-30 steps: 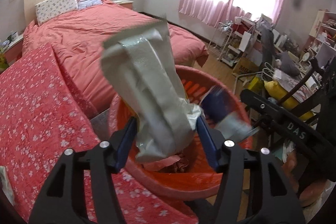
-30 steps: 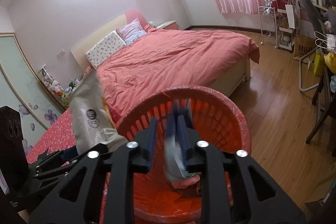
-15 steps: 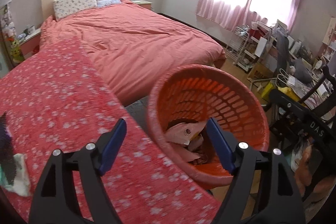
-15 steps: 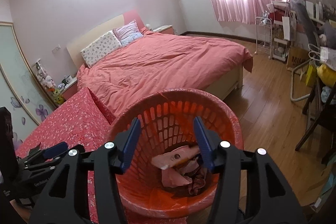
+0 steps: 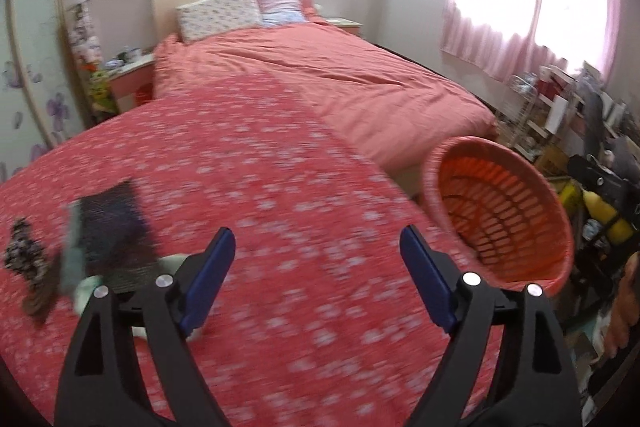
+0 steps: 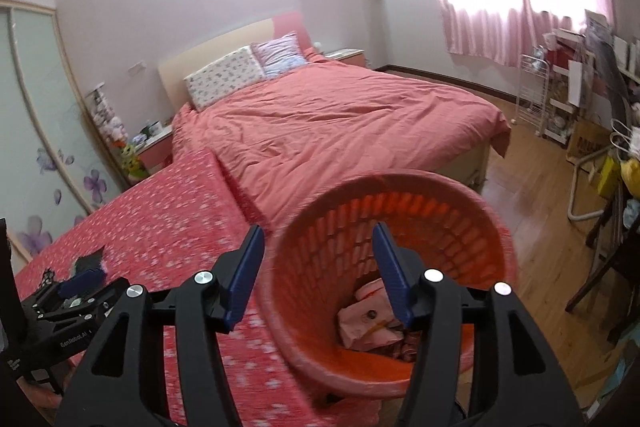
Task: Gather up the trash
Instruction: 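Move both tools back over the bed toward the remaining items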
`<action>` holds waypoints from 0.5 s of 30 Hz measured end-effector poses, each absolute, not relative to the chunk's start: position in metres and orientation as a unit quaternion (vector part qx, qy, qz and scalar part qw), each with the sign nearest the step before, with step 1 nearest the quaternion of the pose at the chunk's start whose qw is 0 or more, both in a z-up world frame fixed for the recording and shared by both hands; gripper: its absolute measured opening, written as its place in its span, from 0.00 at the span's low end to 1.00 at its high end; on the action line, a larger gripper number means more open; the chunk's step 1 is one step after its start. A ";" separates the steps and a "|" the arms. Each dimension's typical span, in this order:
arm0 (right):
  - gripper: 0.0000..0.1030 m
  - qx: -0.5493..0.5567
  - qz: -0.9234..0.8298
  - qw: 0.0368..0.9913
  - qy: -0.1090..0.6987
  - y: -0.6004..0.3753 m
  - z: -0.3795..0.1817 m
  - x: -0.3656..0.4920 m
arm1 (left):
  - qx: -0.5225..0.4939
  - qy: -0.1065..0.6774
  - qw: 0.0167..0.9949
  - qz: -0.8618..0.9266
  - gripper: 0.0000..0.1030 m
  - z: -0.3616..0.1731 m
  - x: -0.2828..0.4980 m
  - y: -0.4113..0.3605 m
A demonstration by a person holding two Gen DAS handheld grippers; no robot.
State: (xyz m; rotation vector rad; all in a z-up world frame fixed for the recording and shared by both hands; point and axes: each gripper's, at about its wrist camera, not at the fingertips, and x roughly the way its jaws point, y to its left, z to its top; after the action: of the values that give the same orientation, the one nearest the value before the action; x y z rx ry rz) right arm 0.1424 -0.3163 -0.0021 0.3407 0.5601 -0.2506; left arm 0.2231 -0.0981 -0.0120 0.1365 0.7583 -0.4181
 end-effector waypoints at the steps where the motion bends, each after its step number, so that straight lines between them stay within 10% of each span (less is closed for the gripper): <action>1: 0.55 0.160 -0.113 0.941 0.276 -0.306 0.000 0.145 | 0.065 0.364 0.909 -0.192 0.80 -0.010 0.222 -0.085; 15: 0.55 0.097 0.011 0.941 0.325 -0.169 -0.006 0.194 | 0.004 0.346 0.938 -0.016 0.84 0.003 0.232 0.106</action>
State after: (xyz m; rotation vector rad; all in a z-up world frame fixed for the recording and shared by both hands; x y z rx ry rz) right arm 0.1940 -0.1692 -0.0058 0.1976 0.6624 0.0226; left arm 0.2316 0.1056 0.0026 0.0073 0.7056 -0.0336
